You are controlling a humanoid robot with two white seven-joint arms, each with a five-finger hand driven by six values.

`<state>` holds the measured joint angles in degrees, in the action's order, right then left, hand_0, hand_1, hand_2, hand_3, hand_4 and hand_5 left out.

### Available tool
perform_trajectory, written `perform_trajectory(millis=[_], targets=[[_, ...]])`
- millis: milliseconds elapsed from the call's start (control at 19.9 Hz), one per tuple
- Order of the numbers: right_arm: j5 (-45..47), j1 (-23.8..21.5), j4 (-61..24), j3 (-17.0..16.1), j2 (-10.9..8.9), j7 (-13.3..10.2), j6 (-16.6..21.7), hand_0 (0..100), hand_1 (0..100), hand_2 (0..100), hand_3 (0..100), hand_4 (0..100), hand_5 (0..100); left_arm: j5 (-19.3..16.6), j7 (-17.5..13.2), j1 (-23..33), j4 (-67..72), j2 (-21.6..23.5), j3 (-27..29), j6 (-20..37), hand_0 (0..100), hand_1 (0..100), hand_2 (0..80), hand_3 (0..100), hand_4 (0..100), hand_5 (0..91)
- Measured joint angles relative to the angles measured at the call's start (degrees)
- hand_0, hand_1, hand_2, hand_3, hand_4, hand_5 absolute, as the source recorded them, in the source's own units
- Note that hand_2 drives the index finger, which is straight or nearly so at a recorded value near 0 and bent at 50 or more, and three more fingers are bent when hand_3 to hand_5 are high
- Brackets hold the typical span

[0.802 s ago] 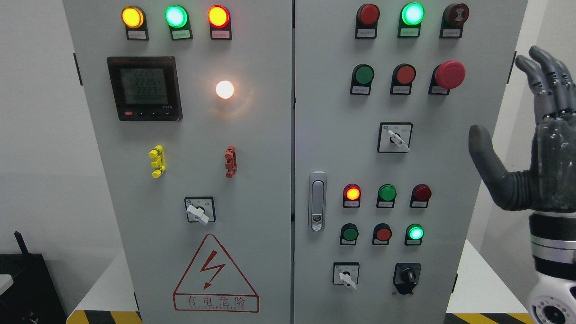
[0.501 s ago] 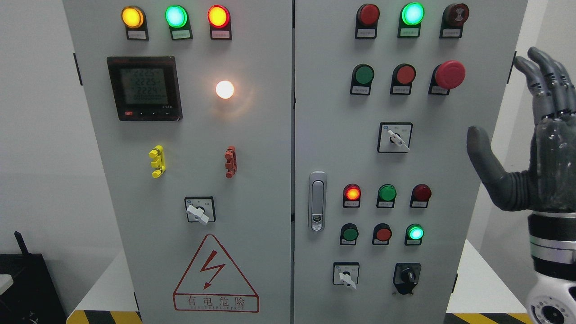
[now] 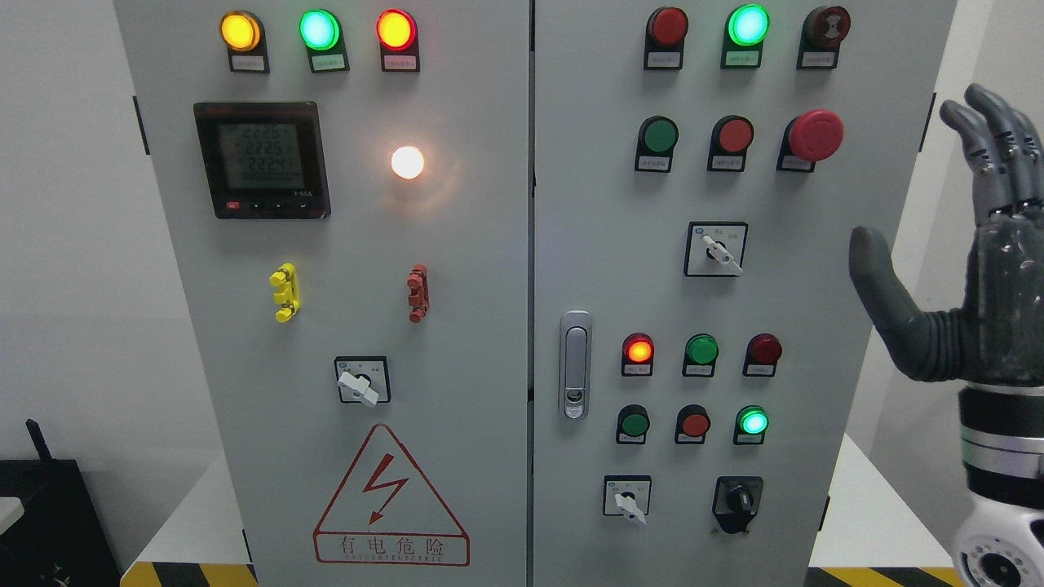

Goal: Rotate and turn off gray switch
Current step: 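Move the raised right hand toward the upper gray rotary switch, then bring the right hand's fingers up to the gray rotary switch knob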

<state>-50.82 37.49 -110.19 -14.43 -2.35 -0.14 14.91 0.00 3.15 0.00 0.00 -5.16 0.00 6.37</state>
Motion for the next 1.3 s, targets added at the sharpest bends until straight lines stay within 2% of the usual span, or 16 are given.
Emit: perform_trajectory(millis=[50, 100, 201, 251, 351, 401, 652, 802, 1053, 1304], targets=[[0.02, -0.04, 0.07, 0.01, 0.01, -0.17, -0.03, 31, 28, 14, 59, 56, 60, 0.0, 0.0, 0.0, 0.0, 0.0, 0.0, 0.0, 12, 39, 0.0, 0, 0, 0.0], [0.03, -0.06, 0.12, 0.01, 0.13, -0.27, -0.06, 30, 30, 19, 62, 65, 72, 0.0, 0.0, 0.0, 0.0, 0.0, 0.0, 0.0, 12, 39, 0.0, 0, 0, 0.0], [0.05, -0.13, 0.28, 0.04, 0.5, -0.42, -0.19, 30, 32, 21, 63, 67, 77, 0.0, 0.04, 0.0, 0.0, 0.0, 0.0, 0.0, 12, 39, 0.0, 0, 0, 0.0], [0.05, -0.16, 0.33, 0.05, 0.67, -0.44, -0.33, 31, 34, 24, 64, 72, 85, 0.0, 0.09, 0.0, 0.0, 0.0, 0.0, 0.0, 12, 39, 0.0, 0, 0, 0.0], [0.08, -0.25, 0.43, 0.12, 0.93, -0.46, -1.75, 30, 35, 26, 66, 76, 91, 0.0, 0.17, 0.0, 0.0, 0.0, 0.0, 0.0, 12, 39, 0.0, 0, 0, 0.0], [0.1, -0.27, 0.47, 0.19, 1.05, -0.46, -2.53, 30, 35, 28, 70, 82, 98, 0.0, 0.18, 0.0, 0.0, 0.0, 0.0, 0.0, 12, 39, 0.0, 0, 0, 0.0], [0.14, -1.03, 0.63, 0.42, 1.53, -0.48, -4.76, 28, 33, 30, 79, 90, 100, 0.0, 0.2, 0.0, 0.0, 0.0, 0.0, 0.0, 12, 39, 0.0, 0, 0, 0.0], [0.16, -2.21, 0.65, 0.75, 1.72, -0.48, -5.16, 26, 32, 32, 86, 92, 100, 0.0, 0.22, 0.0, 0.0, 0.0, 0.0, 0.0, 12, 39, 0.0, 0, 0, 0.0], [0.18, -4.09, 0.71, 1.99, 1.95, -0.59, -7.62, 21, 33, 34, 89, 95, 100, 0.0, 0.23, 0.0, 0.0, 0.0, 0.0, 0.0, 12, 39, 0.0, 0, 0, 0.0], [0.18, -5.01, 0.77, 3.86, 3.13, -0.62, -10.01, 20, 34, 34, 92, 97, 100, 0.0, 0.23, 0.0, 0.0, 0.0, 0.0, 0.0, 12, 39, 0.0, 0, 0, 0.0]])
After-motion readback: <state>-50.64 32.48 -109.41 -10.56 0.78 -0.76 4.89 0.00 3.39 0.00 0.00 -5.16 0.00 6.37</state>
